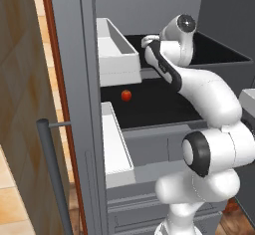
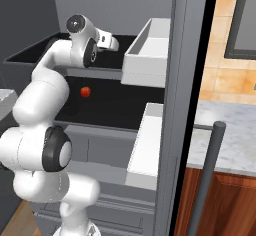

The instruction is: Place the garlic in the correct fridge rack based on whether it is a fruit or vegetable. Finally, close the fridge door.

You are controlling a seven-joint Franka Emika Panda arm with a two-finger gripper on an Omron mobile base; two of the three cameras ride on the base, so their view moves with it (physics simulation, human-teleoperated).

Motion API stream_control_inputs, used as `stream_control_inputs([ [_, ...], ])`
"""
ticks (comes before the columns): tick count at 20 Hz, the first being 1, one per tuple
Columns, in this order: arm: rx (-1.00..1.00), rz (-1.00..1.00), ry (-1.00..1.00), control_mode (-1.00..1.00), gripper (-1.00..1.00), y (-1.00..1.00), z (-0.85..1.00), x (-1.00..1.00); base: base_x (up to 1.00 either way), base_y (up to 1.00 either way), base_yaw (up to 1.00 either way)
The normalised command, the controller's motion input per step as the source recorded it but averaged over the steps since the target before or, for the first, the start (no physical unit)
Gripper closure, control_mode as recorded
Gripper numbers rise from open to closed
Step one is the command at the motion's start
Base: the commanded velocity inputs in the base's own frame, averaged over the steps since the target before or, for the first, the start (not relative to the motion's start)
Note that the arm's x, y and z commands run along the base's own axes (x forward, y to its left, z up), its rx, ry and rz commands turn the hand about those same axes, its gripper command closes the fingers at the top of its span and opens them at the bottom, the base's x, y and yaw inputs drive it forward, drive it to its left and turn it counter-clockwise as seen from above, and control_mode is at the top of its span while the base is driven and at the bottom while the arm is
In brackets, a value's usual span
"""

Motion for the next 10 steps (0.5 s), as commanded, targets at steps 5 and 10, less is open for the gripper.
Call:
stream_control_inputs([
  [5,0.00,0.00,0.01,-1.00,-1.00,0.00,-0.36,1.00,0.00,0.00,0.00],
  [10,-0.03,-0.01,-0.01,-1.00,-1.00,0.00,-0.12,0.29,0.00,0.00,0.00],
])
